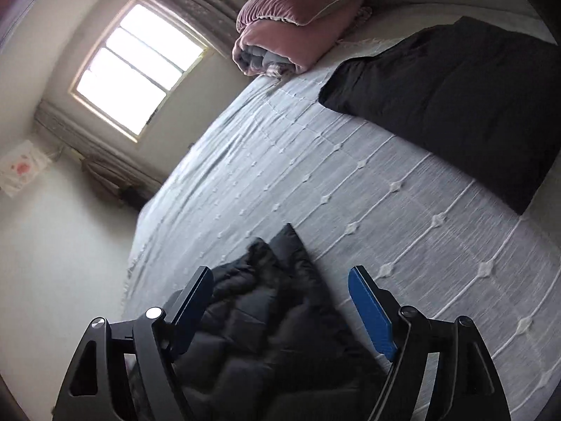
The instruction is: Fold large clothes
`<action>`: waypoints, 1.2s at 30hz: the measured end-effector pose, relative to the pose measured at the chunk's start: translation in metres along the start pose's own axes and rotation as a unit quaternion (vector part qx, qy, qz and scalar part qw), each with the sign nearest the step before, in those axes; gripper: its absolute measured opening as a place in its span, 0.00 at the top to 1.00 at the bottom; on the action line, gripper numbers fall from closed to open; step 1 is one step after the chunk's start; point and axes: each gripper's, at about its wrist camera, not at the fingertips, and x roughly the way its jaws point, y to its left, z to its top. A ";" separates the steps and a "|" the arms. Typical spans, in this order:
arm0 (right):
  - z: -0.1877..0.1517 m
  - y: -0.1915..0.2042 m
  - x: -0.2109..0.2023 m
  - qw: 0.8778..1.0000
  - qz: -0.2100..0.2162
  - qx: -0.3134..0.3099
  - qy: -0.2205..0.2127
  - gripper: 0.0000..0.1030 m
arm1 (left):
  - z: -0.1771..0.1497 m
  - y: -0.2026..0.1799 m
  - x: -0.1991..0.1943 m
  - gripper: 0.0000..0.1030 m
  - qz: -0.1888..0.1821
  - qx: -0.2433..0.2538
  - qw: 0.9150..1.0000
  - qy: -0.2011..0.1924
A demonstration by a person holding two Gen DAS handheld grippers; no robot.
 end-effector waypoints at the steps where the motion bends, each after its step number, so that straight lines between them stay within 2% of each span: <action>1: 0.000 -0.002 0.001 1.000 -0.008 -0.018 0.006 0.22 | 0.003 0.003 0.008 0.38 0.007 0.001 1.000 0.007; 4: 0.003 0.006 0.013 0.996 -0.030 -0.083 0.017 0.22 | 0.005 0.014 0.035 0.38 0.012 -0.015 0.999 0.048; 7: -0.005 0.022 0.029 0.991 -0.016 -0.131 0.036 0.22 | 0.004 0.010 0.065 0.38 0.033 0.005 0.995 0.093; 9: -0.006 0.040 0.049 0.982 -0.011 -0.180 0.054 0.22 | 0.002 0.002 0.081 0.38 0.051 0.036 0.993 0.105; 12: -0.010 0.051 0.083 0.970 -0.044 -0.228 0.070 0.24 | -0.001 -0.006 0.099 0.38 0.074 0.071 0.988 0.115; 13: -0.009 0.050 0.094 0.969 -0.050 -0.227 0.078 0.25 | 0.001 -0.008 0.102 0.42 0.080 0.074 0.987 0.115; 14: -0.008 0.049 0.100 0.970 -0.048 -0.225 0.083 0.35 | 0.002 -0.009 0.104 0.53 0.085 0.079 0.987 0.112; 15: -0.008 0.049 0.108 0.969 -0.041 -0.226 0.092 0.56 | 0.001 -0.012 0.105 0.59 0.093 0.086 0.986 0.109; 16: -0.009 0.049 0.113 0.968 -0.035 -0.229 0.096 0.68 | 0.002 -0.015 0.104 0.74 0.098 0.096 0.985 0.105; 17: -0.011 0.051 0.118 0.966 -0.034 -0.237 0.101 0.87 | 0.003 -0.019 0.103 0.87 0.101 0.109 0.984 0.099; 18: -0.015 0.057 0.123 0.960 -0.039 -0.258 0.103 0.90 | 0.002 -0.025 0.101 0.87 0.107 0.126 0.982 0.090; 21: -0.019 0.073 0.118 0.952 -0.042 -0.289 0.092 0.94 | 0.008 -0.036 0.099 0.91 0.131 0.155 0.977 0.069; 25: -0.004 0.087 0.104 0.959 -0.031 -0.279 0.042 0.95 | 0.027 -0.050 0.096 0.92 0.136 0.145 0.979 0.038; 27: 0.002 0.094 0.102 0.959 -0.033 -0.283 0.014 0.95 | 0.036 -0.064 0.097 0.92 0.137 0.148 0.979 0.020; 30: 0.005 0.104 0.113 0.954 -0.056 -0.295 -0.010 0.95 | 0.039 -0.080 0.114 0.92 0.170 0.174 0.970 -0.002; 33: 0.008 0.102 0.134 0.955 -0.081 -0.286 -0.008 0.95 | 0.036 -0.078 0.145 0.92 0.209 0.188 0.960 -0.007; 36: 0.004 0.094 0.159 0.951 -0.107 -0.290 0.009 0.95 | 0.029 -0.063 0.173 0.92 0.227 0.175 0.958 0.001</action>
